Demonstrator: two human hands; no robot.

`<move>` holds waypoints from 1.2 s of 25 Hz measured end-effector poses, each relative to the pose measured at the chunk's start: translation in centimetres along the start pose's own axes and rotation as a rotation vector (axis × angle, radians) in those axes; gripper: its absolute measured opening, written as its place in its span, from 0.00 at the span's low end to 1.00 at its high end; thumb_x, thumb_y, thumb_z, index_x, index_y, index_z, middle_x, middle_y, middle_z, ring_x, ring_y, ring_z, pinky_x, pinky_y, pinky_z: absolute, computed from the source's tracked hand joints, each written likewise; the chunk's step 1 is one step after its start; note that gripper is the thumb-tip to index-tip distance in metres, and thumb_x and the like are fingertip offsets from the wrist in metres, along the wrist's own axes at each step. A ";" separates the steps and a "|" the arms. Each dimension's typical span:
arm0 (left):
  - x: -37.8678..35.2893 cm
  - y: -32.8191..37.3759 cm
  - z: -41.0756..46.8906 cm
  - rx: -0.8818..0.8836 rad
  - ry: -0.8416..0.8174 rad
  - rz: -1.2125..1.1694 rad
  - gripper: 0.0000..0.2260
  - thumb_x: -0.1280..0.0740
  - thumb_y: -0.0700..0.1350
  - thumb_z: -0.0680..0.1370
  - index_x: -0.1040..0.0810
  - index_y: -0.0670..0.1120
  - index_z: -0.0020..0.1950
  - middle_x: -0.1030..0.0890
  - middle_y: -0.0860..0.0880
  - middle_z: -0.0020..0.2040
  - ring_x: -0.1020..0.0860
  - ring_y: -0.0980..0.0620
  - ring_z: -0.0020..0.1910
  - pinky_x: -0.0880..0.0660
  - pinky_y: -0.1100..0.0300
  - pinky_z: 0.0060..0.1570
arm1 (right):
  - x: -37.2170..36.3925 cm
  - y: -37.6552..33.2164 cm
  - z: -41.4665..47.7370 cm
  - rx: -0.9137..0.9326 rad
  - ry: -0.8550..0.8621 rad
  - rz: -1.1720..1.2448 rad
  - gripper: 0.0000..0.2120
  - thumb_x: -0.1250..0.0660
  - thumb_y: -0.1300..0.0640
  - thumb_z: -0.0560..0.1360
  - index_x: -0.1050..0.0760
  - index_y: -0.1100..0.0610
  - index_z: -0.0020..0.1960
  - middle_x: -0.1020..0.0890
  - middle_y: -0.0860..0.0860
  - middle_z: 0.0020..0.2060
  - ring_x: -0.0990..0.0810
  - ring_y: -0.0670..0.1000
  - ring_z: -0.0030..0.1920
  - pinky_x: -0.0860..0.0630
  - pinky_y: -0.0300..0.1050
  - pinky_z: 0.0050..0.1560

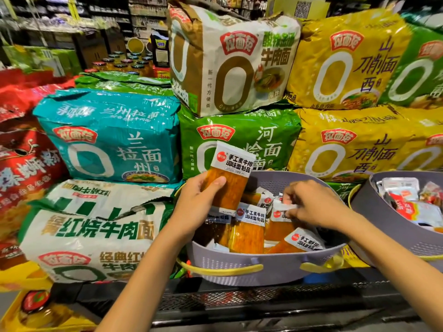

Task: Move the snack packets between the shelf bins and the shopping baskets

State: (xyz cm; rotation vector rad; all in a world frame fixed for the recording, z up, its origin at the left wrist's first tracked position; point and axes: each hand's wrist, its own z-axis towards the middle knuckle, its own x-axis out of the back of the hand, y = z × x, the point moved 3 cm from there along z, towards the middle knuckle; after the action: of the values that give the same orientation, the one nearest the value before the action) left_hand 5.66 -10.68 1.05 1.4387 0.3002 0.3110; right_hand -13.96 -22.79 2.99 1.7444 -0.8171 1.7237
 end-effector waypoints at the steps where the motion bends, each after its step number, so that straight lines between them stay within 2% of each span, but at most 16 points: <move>1: 0.0 0.0 0.0 0.003 0.011 -0.010 0.07 0.37 0.48 0.78 0.20 0.53 0.52 0.16 0.53 0.52 0.19 0.52 0.53 0.24 0.51 0.57 | 0.9 0.1 -0.1 0.029 0.003 0.133 0.08 0.26 0.55 0.69 0.26 0.49 0.39 0.22 0.47 0.37 0.24 0.49 0.40 0.31 0.43 0.39; 4: -0.2 0.1 0.2 0.029 0.006 -0.021 0.08 0.39 0.47 0.80 0.21 0.54 0.52 0.17 0.54 0.52 0.20 0.54 0.54 0.24 0.56 0.55 | 4.8 -0.2 -0.5 0.119 0.050 0.642 0.12 0.24 0.64 0.65 0.25 0.53 0.36 0.21 0.50 0.32 0.25 0.46 0.34 0.31 0.39 0.35; 6: -0.4 0.3 0.2 0.044 -0.026 -0.008 0.08 0.40 0.47 0.80 0.21 0.54 0.53 0.17 0.56 0.52 0.21 0.57 0.54 0.24 0.63 0.53 | 6.7 -1.6 -0.5 0.207 0.025 0.965 0.10 0.25 0.65 0.61 0.25 0.58 0.38 0.19 0.50 0.33 0.22 0.45 0.34 0.26 0.36 0.35; 9: -0.7 0.9 -0.1 0.091 -0.108 -0.050 0.09 0.43 0.49 0.81 0.23 0.54 0.52 0.17 0.62 0.46 0.20 0.63 0.48 0.24 0.67 0.46 | 6.4 -4.1 1.1 0.196 -0.004 1.144 0.10 0.26 0.66 0.61 0.24 0.59 0.39 0.18 0.50 0.32 0.20 0.45 0.31 0.24 0.34 0.33; 11: -1.1 1.2 -0.5 0.093 -0.165 -0.067 0.09 0.41 0.51 0.78 0.23 0.53 0.53 0.17 0.62 0.43 0.19 0.63 0.45 0.22 0.66 0.42 | 5.5 -5.0 2.4 0.150 0.088 1.075 0.11 0.24 0.67 0.62 0.24 0.56 0.37 0.19 0.48 0.31 0.22 0.44 0.31 0.24 0.38 0.35; 13: -1.1 1.2 -0.6 0.067 -0.198 -0.046 0.10 0.34 0.46 0.74 0.24 0.51 0.55 0.16 0.57 0.46 0.18 0.59 0.46 0.21 0.65 0.42 | 4.6 -5.0 3.1 0.078 0.206 1.028 0.12 0.21 0.64 0.61 0.23 0.52 0.35 0.20 0.48 0.32 0.25 0.42 0.29 0.25 0.41 0.35; 15: -0.8 0.7 -0.5 0.051 -0.177 -0.015 0.16 0.29 0.43 0.70 0.25 0.50 0.56 0.16 0.52 0.51 0.18 0.55 0.49 0.20 0.61 0.46 | 4.5 -3.7 3.3 0.010 0.341 1.048 0.11 0.21 0.61 0.61 0.22 0.52 0.36 0.21 0.47 0.30 0.30 0.39 0.23 0.30 0.34 0.29; 17: -0.4 0.3 -0.4 0.037 -0.115 -0.017 0.19 0.28 0.47 0.67 0.25 0.49 0.57 0.17 0.49 0.54 0.18 0.52 0.52 0.21 0.56 0.50 | 4.7 -1.5 2.7 -0.046 0.405 1.037 0.08 0.24 0.61 0.66 0.22 0.55 0.40 0.23 0.48 0.28 0.31 0.39 0.23 0.33 0.31 0.27; 18: -0.2 0.2 -0.3 0.028 -0.083 -0.032 0.20 0.28 0.48 0.67 0.25 0.49 0.57 0.17 0.49 0.54 0.18 0.51 0.52 0.21 0.55 0.52 | 4.5 -0.6 2.3 -0.039 0.309 0.994 0.07 0.25 0.62 0.68 0.22 0.56 0.42 0.22 0.51 0.30 0.29 0.40 0.26 0.32 0.31 0.29; 20: -0.1 0.1 -0.2 0.019 -0.044 -0.064 0.20 0.29 0.49 0.66 0.24 0.49 0.57 0.17 0.49 0.53 0.18 0.51 0.52 0.22 0.54 0.52 | 2.6 0.0 1.2 0.055 -0.118 0.765 0.11 0.25 0.62 0.68 0.22 0.57 0.49 0.17 0.56 0.38 0.23 0.45 0.34 0.27 0.35 0.35; 21: -0.1 0.0 -0.1 0.015 -0.036 -0.070 0.19 0.29 0.49 0.67 0.24 0.49 0.57 0.17 0.50 0.53 0.18 0.52 0.52 0.22 0.54 0.53 | 1.1 -0.1 0.4 0.096 -0.333 0.542 0.15 0.24 0.59 0.67 0.22 0.56 0.51 0.16 0.54 0.43 0.21 0.46 0.39 0.26 0.37 0.40; 22: -0.1 0.0 -0.1 0.010 -0.033 -0.070 0.18 0.30 0.49 0.68 0.24 0.49 0.57 0.17 0.50 0.53 0.18 0.52 0.52 0.22 0.54 0.53 | -0.4 -0.2 -0.3 0.126 -0.460 0.274 0.18 0.23 0.55 0.66 0.22 0.54 0.54 0.17 0.51 0.48 0.21 0.46 0.44 0.26 0.39 0.45; 24: -0.1 0.0 -0.1 0.003 -0.033 -0.070 0.15 0.32 0.47 0.71 0.24 0.49 0.57 0.17 0.50 0.53 0.18 0.52 0.52 0.22 0.55 0.54 | -2.3 -0.9 -0.7 0.198 -0.437 -0.191 0.17 0.27 0.52 0.69 0.23 0.51 0.57 0.21 0.49 0.53 0.23 0.50 0.54 0.28 0.43 0.50; 25: -0.2 0.0 -0.1 0.002 -0.033 -0.070 0.13 0.33 0.46 0.73 0.24 0.49 0.57 0.17 0.50 0.54 0.18 0.52 0.52 0.22 0.56 0.54 | -2.3 -1.4 -0.6 0.227 -0.373 -0.279 0.16 0.29 0.51 0.71 0.24 0.51 0.58 0.22 0.50 0.55 0.25 0.52 0.56 0.29 0.43 0.50; 27: -0.1 0.0 -0.2 -0.003 -0.024 -0.066 0.11 0.35 0.44 0.76 0.25 0.50 0.58 0.17 0.51 0.54 0.19 0.54 0.52 0.22 0.59 0.53 | -0.9 -1.0 0.0 0.261 -0.294 -0.158 0.13 0.30 0.50 0.72 0.23 0.49 0.56 0.21 0.50 0.52 0.25 0.51 0.56 0.30 0.43 0.49; 30: -0.1 0.1 -0.2 -0.020 -0.002 -0.061 0.14 0.34 0.48 0.74 0.25 0.50 0.59 0.17 0.52 0.54 0.19 0.55 0.52 0.22 0.60 0.52 | 3.4 0.6 1.0 0.315 -0.225 0.385 0.04 0.28 0.58 0.72 0.21 0.54 0.46 0.18 0.49 0.40 0.22 0.47 0.42 0.26 0.41 0.44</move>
State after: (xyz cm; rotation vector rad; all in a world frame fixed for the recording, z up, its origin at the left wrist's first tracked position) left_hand 5.48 -10.52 1.09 1.4076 0.3373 0.2621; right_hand -13.79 -24.06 6.34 2.1288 -1.0849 2.0154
